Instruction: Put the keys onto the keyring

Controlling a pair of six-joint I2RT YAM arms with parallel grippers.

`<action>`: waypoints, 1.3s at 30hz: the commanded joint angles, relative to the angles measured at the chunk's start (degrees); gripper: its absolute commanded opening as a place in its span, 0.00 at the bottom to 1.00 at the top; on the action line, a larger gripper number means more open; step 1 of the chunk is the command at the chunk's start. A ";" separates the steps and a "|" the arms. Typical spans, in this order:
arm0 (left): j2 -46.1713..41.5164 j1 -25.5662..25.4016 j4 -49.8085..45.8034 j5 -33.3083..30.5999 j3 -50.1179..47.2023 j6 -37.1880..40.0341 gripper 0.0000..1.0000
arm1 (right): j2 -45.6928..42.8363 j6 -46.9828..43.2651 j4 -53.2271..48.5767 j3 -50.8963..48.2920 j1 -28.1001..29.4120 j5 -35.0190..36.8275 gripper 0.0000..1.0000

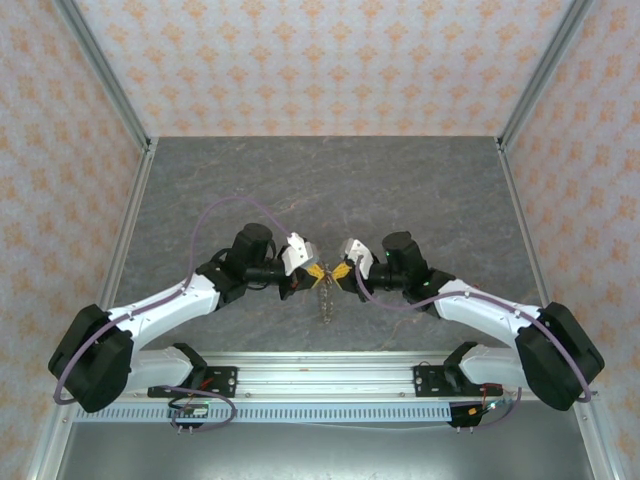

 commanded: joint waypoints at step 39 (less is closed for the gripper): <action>-5.07 -0.50 6.91 -1.12 -1.91 -5.70 0.00 | -2.62 0.56 3.33 1.99 2.82 1.41 0.10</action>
